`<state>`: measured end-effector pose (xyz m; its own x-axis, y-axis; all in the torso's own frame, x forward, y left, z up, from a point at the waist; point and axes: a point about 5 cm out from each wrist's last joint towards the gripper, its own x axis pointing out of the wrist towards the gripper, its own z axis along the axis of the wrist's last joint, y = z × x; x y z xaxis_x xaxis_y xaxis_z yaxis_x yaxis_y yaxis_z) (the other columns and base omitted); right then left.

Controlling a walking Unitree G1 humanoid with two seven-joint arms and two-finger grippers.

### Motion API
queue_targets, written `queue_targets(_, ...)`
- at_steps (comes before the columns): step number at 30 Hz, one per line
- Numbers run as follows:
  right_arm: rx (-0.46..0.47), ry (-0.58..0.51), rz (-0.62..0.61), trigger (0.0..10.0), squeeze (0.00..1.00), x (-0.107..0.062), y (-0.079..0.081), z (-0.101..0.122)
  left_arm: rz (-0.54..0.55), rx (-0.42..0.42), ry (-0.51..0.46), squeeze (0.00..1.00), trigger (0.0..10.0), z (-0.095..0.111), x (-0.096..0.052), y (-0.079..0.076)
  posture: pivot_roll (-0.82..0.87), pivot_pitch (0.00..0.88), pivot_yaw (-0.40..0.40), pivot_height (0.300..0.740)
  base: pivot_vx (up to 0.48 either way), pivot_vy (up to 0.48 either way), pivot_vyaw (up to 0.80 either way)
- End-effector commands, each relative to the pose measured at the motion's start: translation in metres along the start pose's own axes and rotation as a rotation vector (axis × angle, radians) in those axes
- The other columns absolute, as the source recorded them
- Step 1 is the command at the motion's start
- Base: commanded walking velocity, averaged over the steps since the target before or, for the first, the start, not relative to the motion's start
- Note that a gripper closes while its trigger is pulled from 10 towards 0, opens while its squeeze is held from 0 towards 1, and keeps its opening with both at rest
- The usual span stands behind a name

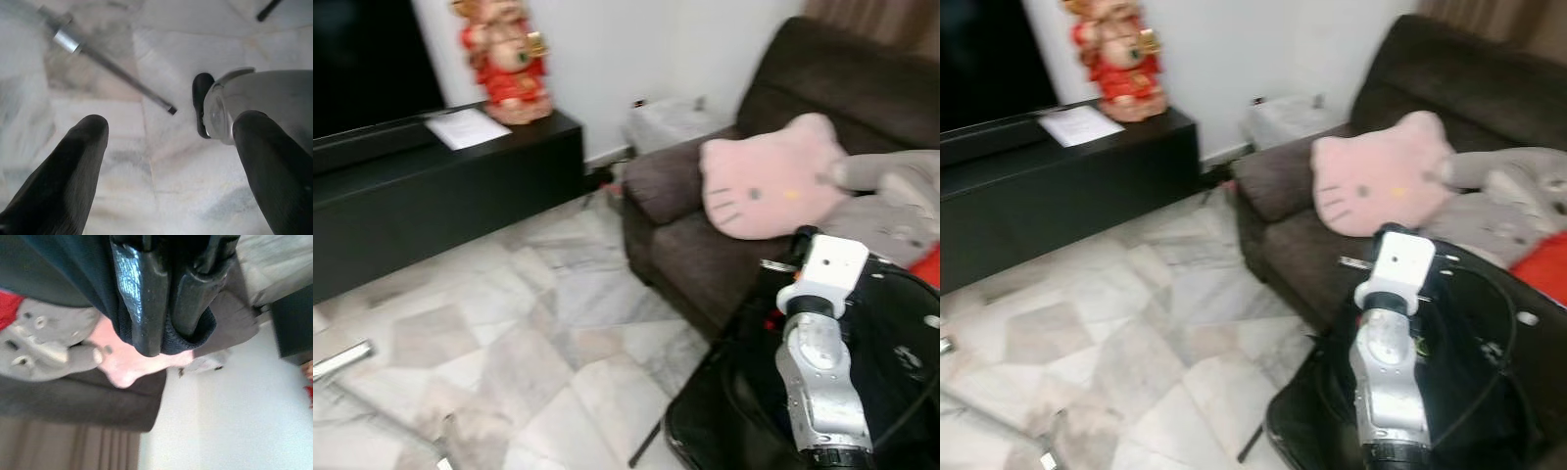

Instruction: Hang hanger

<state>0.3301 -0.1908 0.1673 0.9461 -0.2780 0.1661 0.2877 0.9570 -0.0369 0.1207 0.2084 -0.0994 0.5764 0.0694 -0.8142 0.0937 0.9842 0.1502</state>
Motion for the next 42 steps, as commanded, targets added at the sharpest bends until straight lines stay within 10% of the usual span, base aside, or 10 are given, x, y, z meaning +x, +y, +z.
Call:
queue_targets(1,0.014,-0.022,0.008,10.0,0.0,0.001,0.003,0.006,-0.041,0.016,0.08,0.0,10.0,-0.018,-0.005,-0.009,-0.07,0.097,-0.046,0.74,0.0,0.0,0.8)
queue_targets(14,0.052,-0.113,0.013,10.0,0.0,-0.008,0.013,0.019,-0.037,0.011,0.081,0.0,10.0,-0.018,-0.005,-0.008,-0.07,0.111,-0.042,0.74,0.0,0.0,0.8)
queue_targets(26,0.177,-0.363,0.223,10.0,0.0,-0.013,0.046,0.083,-0.037,0.006,0.077,0.0,10.0,-0.018,-0.005,-0.008,-0.08,0.109,-0.042,0.74,0.0,0.0,0.45)
queue_targets(30,0.241,-0.423,0.541,10.0,0.0,-0.026,0.082,0.112,-0.036,0.002,0.076,0.0,10.0,-0.017,-0.005,-0.008,-0.08,0.112,-0.043,0.74,0.0,0.0,0.0)
queue_targets(34,0.204,-0.449,1.107,10.0,0.0,-0.077,0.124,0.124,-0.035,-0.001,0.075,0.0,10.0,-0.017,-0.005,-0.008,-0.08,0.111,-0.046,0.74,0.0,0.0,0.0)
queue_targets(42,0.315,-0.395,1.499,10.0,0.0,-0.121,0.131,0.123,-0.034,-0.006,0.076,0.0,10.0,-0.018,-0.005,-0.009,-0.08,0.105,-0.05,0.74,0.0,0.0,0.0)
